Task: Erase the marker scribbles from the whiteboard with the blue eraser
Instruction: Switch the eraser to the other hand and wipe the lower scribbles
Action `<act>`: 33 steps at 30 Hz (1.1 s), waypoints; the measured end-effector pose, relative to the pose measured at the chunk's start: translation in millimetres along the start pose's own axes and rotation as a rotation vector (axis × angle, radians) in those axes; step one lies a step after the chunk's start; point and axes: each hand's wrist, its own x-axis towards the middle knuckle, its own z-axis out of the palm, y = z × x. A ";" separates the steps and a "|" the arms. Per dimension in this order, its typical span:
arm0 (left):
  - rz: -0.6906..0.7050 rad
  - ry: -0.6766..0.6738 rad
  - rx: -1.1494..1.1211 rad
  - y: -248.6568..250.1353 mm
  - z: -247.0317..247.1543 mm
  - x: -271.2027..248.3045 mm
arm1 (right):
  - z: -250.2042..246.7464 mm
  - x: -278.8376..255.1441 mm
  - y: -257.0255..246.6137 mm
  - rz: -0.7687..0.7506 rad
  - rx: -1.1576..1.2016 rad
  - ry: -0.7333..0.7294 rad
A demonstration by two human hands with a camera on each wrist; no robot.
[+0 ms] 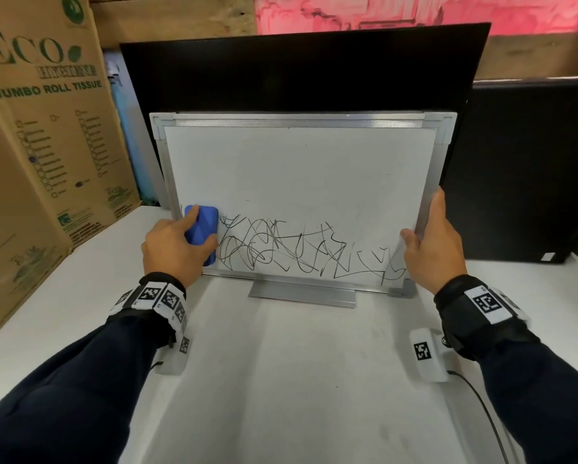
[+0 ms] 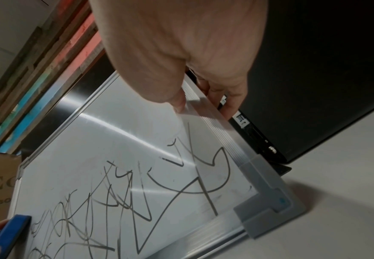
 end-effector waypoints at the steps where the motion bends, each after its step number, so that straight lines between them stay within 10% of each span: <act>1: -0.022 0.013 0.001 0.4 0.5 0.5 | -0.1 0.1 -0.1 0.000 0.003 0.001; 33: -0.048 -0.014 -0.004 -18.2 -9.1 6.9 | -2.5 -3.8 -5.3 0.021 0.000 -0.011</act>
